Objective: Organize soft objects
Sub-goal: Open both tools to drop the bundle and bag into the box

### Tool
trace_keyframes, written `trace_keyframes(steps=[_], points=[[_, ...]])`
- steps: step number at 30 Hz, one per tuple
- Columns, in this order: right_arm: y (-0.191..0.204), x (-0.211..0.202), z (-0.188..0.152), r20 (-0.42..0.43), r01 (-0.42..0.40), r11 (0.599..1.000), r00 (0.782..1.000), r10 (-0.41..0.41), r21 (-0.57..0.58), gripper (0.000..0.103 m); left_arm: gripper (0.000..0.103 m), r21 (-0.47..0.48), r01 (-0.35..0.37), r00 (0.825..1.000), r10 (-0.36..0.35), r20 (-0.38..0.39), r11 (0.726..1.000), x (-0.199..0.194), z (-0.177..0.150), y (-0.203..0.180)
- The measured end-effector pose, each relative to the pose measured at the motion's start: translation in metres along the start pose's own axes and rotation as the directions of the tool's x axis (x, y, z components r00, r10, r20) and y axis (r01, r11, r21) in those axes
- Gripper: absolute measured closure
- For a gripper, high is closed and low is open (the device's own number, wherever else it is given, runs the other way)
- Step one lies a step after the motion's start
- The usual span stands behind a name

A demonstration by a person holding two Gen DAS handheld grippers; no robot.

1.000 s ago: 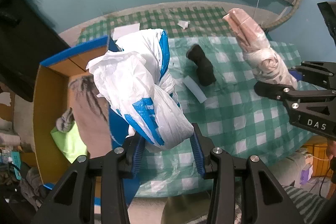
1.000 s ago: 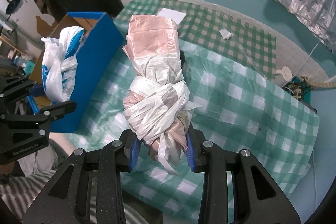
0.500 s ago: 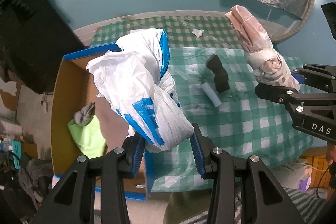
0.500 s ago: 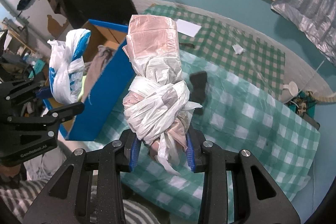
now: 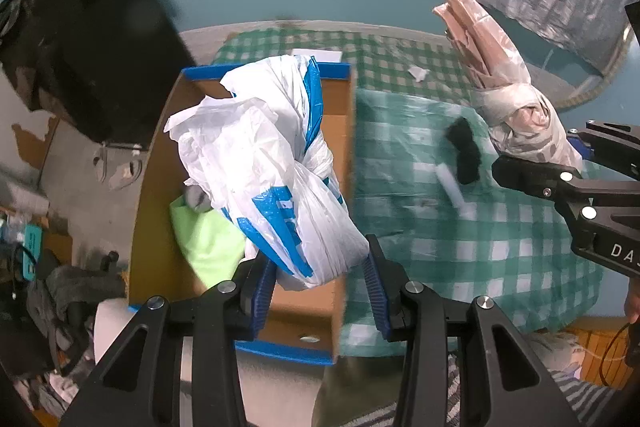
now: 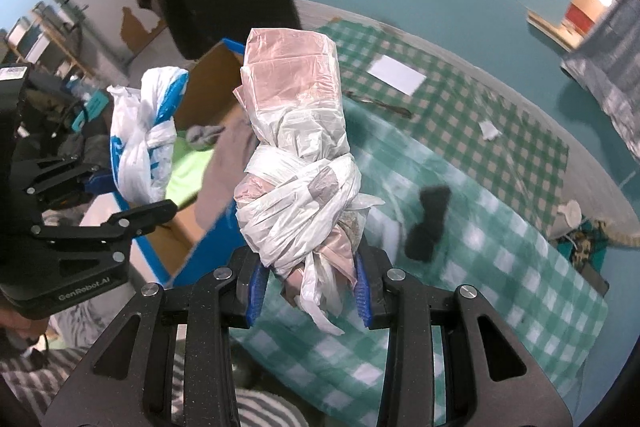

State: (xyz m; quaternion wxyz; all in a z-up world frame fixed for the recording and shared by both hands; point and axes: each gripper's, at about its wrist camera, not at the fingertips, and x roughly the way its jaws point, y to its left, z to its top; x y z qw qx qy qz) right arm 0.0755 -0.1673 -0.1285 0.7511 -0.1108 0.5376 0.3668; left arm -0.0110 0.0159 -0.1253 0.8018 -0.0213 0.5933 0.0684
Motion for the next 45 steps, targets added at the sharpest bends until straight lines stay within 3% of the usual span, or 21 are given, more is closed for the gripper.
trace_keyframes(steps=[20,39,43,44,45], points=[[0.076,0.047,0.055,-0.030,-0.072,0.990,0.997,0.069,-0.120,0.068,0.061,-0.122,-0.049,0.999,0.046,-0.022,0.991,0.008,-0.004,0.075],[0.109,0.087,0.084,-0.076,-0.084,0.986,0.994,0.074,-0.144,0.068,0.060,-0.212,-0.060,0.996,0.044,-0.080,0.976,0.039,0.000,0.122],[0.109,0.093,0.085,-0.089,-0.077,0.987,0.994,0.065,-0.141,0.062,0.059,-0.212,-0.066,0.994,0.045,-0.104,0.975,0.044,0.000,0.122],[0.109,0.095,0.085,-0.095,-0.074,0.987,0.994,0.061,-0.140,0.059,0.058,-0.210,-0.072,0.993,0.050,-0.106,0.975,0.044,0.001,0.122],[0.109,0.096,0.085,-0.102,-0.071,0.988,0.993,0.057,-0.138,0.049,0.058,-0.208,-0.073,0.993,0.051,-0.109,0.975,0.045,0.001,0.121]])
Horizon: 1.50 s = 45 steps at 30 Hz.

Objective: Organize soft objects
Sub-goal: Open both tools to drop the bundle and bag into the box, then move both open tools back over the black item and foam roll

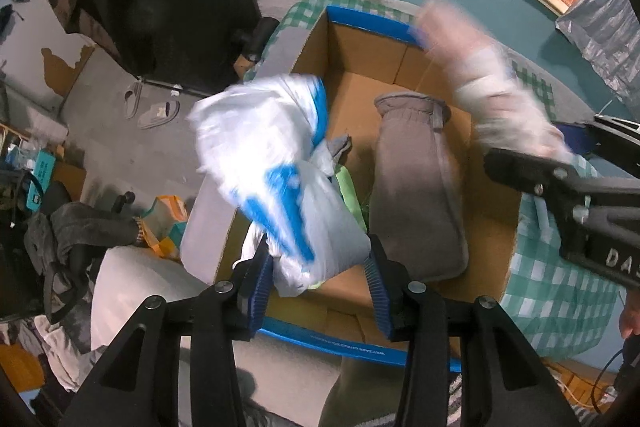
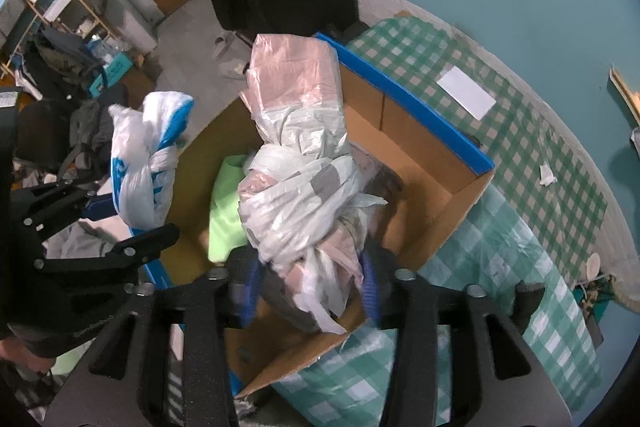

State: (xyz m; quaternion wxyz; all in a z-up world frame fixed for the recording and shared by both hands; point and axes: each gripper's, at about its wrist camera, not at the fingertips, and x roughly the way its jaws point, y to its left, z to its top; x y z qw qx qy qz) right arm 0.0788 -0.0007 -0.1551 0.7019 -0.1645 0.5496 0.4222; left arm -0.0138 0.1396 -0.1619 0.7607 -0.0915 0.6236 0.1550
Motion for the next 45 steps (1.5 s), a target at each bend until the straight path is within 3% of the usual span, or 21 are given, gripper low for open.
trace_keyframes(steps=[1,7,24,45], points=[[0.001,0.001,0.000,-0.007,0.009,1.000,1.000,-0.009,0.003,0.040,0.058,0.004,0.002,1.000,-0.002,-0.004,1.000,0.000,0.000,-0.002],[0.000,-0.001,-0.004,-0.006,0.029,1.000,1.000,-0.029,0.003,0.033,0.056,0.018,-0.002,1.000,0.002,-0.021,1.000,0.003,0.000,-0.006],[-0.032,-0.024,-0.021,0.008,0.060,0.997,0.998,-0.060,0.058,0.030,0.056,0.051,0.020,1.000,-0.019,-0.013,0.999,-0.011,0.008,-0.037],[-0.094,-0.055,-0.066,0.015,0.112,0.978,0.993,-0.116,0.175,0.030,0.056,0.157,0.055,0.998,-0.054,-0.009,0.986,-0.018,0.013,-0.111]])
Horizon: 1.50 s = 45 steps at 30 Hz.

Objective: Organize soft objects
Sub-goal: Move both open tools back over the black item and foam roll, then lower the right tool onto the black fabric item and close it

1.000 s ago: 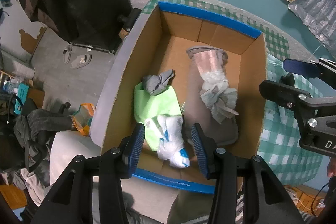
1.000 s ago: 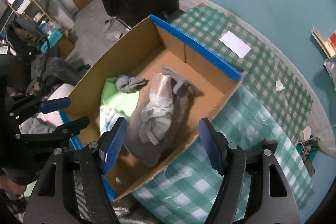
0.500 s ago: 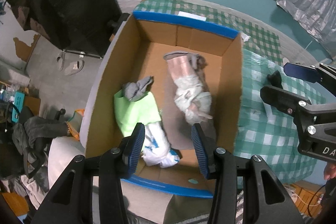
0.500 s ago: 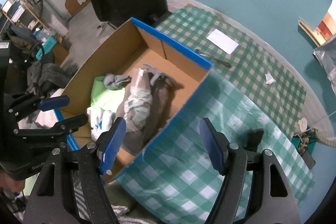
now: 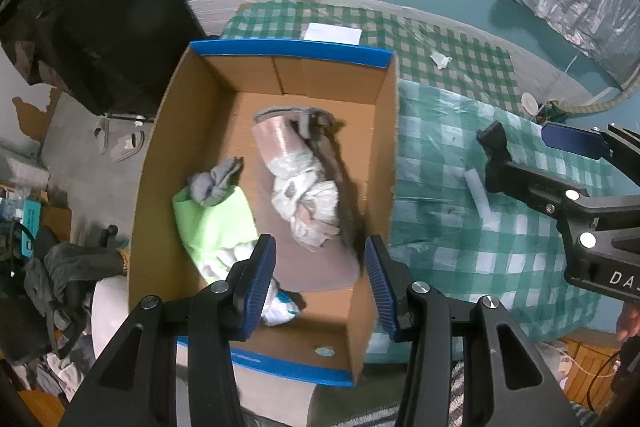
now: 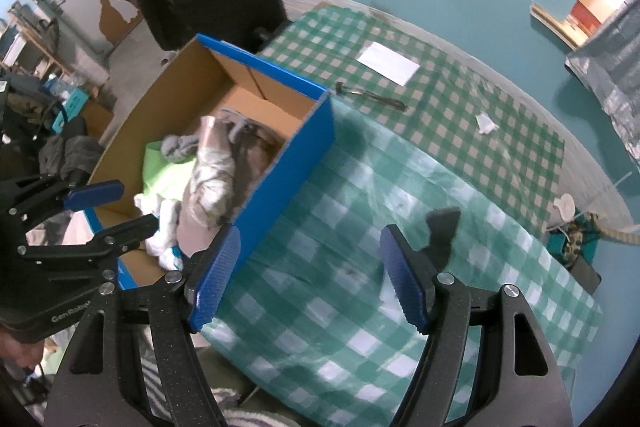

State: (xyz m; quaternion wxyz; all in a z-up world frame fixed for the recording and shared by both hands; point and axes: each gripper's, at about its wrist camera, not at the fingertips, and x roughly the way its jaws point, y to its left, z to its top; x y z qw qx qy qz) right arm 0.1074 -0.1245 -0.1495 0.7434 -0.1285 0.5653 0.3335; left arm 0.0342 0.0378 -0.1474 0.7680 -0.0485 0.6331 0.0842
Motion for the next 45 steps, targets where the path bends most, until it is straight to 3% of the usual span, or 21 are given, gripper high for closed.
trace_keyframes(steps=[19,25,32,37,45], points=[[-0.070,-0.008,-0.036,-0.032,0.070,0.992,0.997,-0.067,0.108,0.030,0.056,0.109,0.016,1.000,-0.014,-0.015,0.994,0.009,0.013,-0.065],[-0.087,-0.003,-0.043,-0.048,0.082,0.987,0.996,-0.076,0.135,0.030,0.048,0.174,0.016,1.000,-0.013,-0.021,0.985,0.017,0.016,-0.088],[-0.108,0.015,-0.048,-0.079,0.086,0.983,0.994,-0.074,0.162,0.030,0.048,0.223,0.038,0.997,-0.022,-0.070,0.974,0.040,0.020,-0.111],[-0.121,0.034,-0.046,-0.099,0.090,0.980,0.992,-0.073,0.178,0.030,0.047,0.210,0.079,0.992,-0.057,-0.111,0.974,0.059,0.022,-0.118],[-0.133,0.069,-0.037,-0.124,0.062,0.974,0.992,-0.035,0.219,0.030,0.047,0.188,0.087,0.990,-0.064,-0.125,0.978,0.081,0.029,-0.125]])
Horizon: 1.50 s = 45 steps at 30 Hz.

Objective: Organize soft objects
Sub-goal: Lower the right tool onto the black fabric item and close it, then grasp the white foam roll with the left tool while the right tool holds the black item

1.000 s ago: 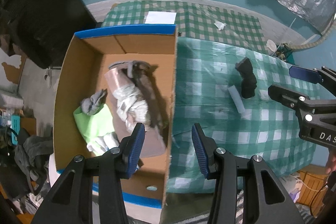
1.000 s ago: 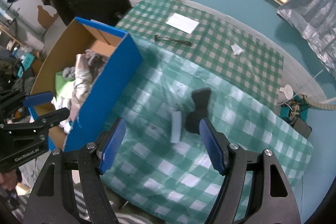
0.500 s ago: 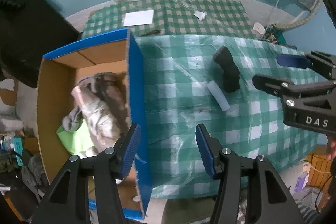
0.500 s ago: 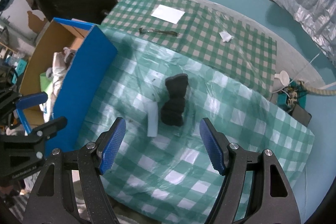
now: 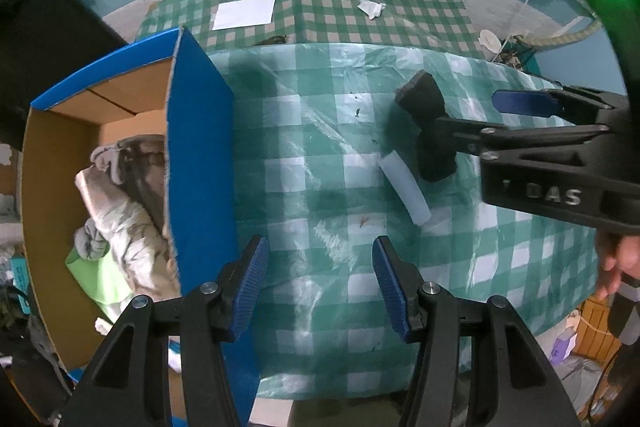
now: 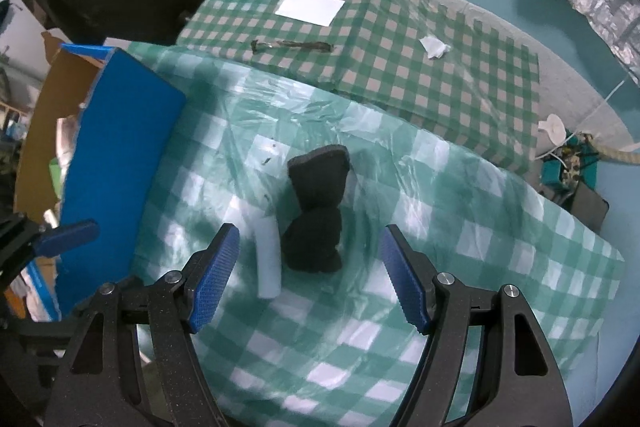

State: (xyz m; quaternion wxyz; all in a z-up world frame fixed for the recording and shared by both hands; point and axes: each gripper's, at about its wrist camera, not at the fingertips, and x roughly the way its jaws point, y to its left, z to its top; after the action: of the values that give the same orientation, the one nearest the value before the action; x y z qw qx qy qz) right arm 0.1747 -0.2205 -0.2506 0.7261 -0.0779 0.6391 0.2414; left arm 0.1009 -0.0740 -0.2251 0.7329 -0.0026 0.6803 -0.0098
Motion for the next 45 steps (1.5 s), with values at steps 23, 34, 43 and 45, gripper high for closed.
trace_keyframes(steps=[23,34,43,45], points=[[-0.012,0.056,0.000,-0.037,0.036,0.999,0.999,-0.036,0.012,0.072,0.047,-0.063,0.021,0.997,-0.026,-0.077,0.998,0.040,0.009,-0.006],[-0.050,0.031,-0.042,-0.031,0.008,0.996,1.000,-0.005,0.087,0.072,0.042,-0.110,0.093,0.990,-0.103,-0.096,0.990,0.058,0.017,-0.028],[-0.072,0.016,-0.079,-0.022,0.029,0.994,0.999,-0.026,0.105,0.072,0.042,-0.103,0.067,0.991,-0.079,-0.113,0.992,0.073,0.026,-0.044],[-0.075,0.014,-0.084,-0.021,0.030,0.993,0.999,-0.028,0.112,0.072,0.042,-0.113,0.069,0.990,-0.082,-0.116,0.991,0.076,0.028,-0.046]])
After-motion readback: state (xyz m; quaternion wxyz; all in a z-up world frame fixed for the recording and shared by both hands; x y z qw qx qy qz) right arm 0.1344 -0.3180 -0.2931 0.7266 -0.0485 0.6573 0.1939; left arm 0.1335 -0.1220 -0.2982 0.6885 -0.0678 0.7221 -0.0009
